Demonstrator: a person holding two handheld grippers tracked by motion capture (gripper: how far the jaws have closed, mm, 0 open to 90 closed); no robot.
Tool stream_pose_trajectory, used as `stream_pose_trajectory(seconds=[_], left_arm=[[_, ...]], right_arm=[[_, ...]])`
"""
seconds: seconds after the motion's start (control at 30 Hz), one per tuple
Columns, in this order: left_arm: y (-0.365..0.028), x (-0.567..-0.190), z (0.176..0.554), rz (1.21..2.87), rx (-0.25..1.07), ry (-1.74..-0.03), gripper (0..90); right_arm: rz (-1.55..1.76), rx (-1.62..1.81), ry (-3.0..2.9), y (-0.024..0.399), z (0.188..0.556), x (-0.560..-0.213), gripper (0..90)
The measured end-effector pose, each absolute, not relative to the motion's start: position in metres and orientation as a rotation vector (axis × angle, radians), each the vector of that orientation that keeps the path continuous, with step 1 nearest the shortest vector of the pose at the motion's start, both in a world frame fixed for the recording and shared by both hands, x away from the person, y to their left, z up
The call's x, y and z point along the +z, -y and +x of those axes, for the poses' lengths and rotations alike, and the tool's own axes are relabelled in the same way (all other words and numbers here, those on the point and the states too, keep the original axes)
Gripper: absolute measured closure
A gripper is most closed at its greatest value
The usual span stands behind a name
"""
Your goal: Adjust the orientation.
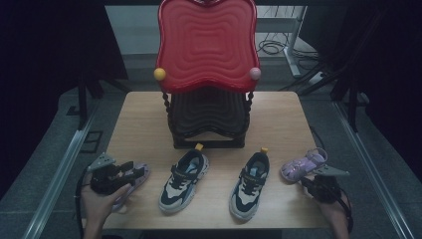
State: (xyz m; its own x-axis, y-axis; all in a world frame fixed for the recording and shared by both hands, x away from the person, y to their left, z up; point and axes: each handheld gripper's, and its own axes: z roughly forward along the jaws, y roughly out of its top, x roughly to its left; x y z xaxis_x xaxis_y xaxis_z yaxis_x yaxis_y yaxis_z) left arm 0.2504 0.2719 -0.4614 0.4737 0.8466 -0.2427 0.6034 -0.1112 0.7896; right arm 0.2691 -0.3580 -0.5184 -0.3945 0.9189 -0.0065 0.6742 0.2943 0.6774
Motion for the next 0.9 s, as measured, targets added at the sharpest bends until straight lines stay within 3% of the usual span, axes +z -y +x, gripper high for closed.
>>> stream_pose_trajectory(seconds=[0.9], left_arm=[[-0.278, -0.460, 0.249, 1.798, 0.346, -1.240, 43.8]], right_arm=[[1.363, 0.777, -2.194, 0.316, 0.282, -0.516, 89.8]])
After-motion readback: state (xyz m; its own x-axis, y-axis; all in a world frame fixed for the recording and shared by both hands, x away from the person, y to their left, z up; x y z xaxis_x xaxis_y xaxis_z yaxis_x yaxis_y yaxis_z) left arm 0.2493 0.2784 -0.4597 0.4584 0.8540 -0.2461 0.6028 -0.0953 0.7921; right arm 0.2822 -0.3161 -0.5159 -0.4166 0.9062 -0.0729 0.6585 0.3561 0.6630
